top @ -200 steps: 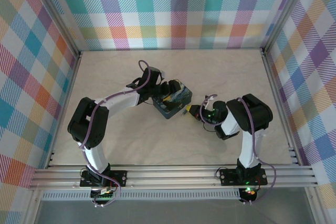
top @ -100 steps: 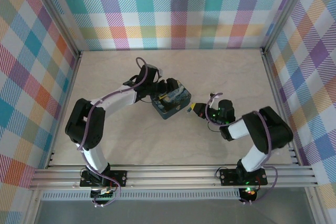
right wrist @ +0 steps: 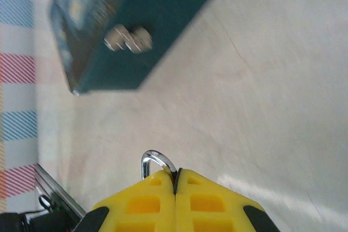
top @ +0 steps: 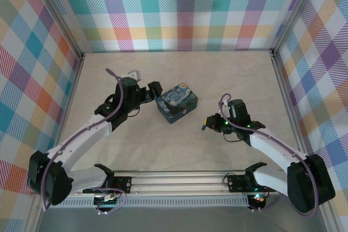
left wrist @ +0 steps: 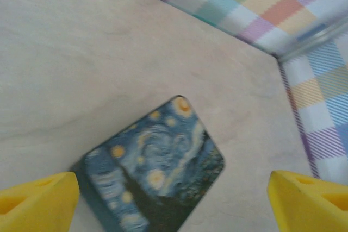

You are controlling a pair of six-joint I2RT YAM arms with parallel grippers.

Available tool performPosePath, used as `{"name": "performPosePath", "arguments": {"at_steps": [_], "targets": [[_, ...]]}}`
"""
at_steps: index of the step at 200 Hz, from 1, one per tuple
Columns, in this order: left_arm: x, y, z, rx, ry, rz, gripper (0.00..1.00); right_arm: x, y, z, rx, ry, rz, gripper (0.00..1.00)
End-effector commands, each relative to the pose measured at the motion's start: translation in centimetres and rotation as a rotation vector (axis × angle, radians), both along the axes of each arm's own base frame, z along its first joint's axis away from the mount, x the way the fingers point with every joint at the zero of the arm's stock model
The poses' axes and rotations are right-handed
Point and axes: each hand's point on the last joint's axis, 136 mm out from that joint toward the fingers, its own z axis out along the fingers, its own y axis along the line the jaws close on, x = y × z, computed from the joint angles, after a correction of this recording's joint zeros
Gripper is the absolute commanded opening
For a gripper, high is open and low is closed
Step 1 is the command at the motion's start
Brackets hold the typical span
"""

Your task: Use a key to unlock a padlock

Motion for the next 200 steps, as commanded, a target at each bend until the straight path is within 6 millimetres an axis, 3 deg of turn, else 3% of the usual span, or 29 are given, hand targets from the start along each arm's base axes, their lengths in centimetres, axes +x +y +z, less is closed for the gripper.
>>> {"name": "performPosePath", "arguments": {"at_steps": [1,40,89,169,200], "targets": [[-0.2,3.9,1.4,0.07,-0.077,0.157,0.91,-3.2,-1.1,-1.9,-0.08,0.152,0.006,0.0],[-1.0,5.5,1.3,0.114,-0.081,0.206,0.93,-4.4,-2.0,-3.9,-0.148,0.227,0.024,0.0],[-1.1,5.6,1.4,0.129,-0.078,0.206,0.94,-3.6,-1.6,-5.3,-0.176,0.243,0.046,0.0],[-1.2,6.1,2.0,0.179,-0.081,0.208,0.95,-2.8,-0.7,-6.3,-0.157,0.243,0.078,0.0],[-1.1,6.3,2.6,0.205,-0.094,0.209,0.95,-2.8,-0.8,-6.1,-0.164,0.234,0.081,0.06]]}}
